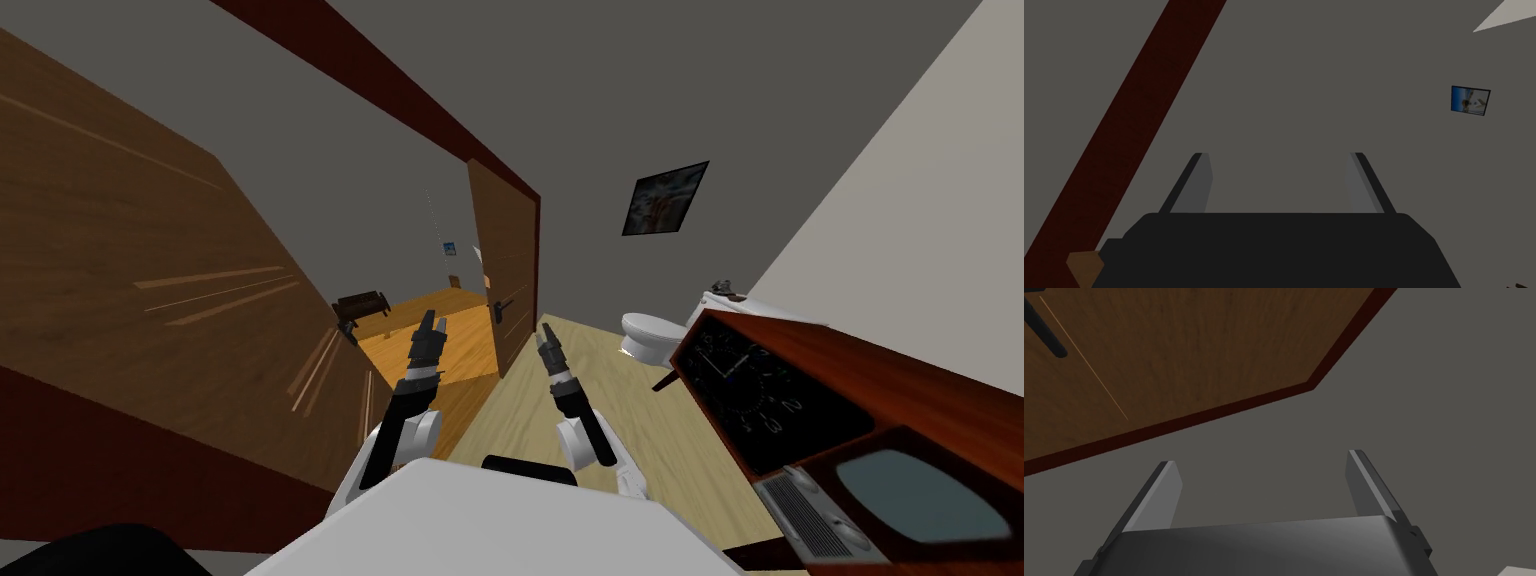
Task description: Push the door open
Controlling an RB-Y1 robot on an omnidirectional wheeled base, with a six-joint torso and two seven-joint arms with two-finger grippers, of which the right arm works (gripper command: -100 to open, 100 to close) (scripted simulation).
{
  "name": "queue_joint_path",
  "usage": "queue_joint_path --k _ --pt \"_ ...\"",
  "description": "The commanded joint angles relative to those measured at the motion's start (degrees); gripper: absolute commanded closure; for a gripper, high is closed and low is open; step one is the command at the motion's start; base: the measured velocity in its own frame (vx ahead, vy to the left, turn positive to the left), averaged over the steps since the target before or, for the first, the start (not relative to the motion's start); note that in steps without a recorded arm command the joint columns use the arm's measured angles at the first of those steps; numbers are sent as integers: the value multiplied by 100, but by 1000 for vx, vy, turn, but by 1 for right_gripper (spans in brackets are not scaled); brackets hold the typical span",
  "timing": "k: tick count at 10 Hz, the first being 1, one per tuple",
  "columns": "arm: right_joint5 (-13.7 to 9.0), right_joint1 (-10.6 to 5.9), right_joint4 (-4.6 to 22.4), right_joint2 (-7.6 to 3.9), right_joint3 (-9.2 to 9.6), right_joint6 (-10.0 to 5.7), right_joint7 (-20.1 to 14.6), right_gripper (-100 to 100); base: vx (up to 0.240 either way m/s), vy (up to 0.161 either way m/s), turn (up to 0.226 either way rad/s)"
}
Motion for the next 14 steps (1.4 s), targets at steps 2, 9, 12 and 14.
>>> queue_joint_path --k 2,9,12,14 --pt "-23 -220 316 -11 341 16 -86 -100 118 -41 -28" --pt "-101 -807 1061 -51 1138 101 -324 -100 138 -45 -24" --pt "-126 -999 1306 -58 1400 129 -402 -100 112 -40 -16" --pt "-151 -1189 1547 -62 1658 157 -479 -100 132 -47 -30"
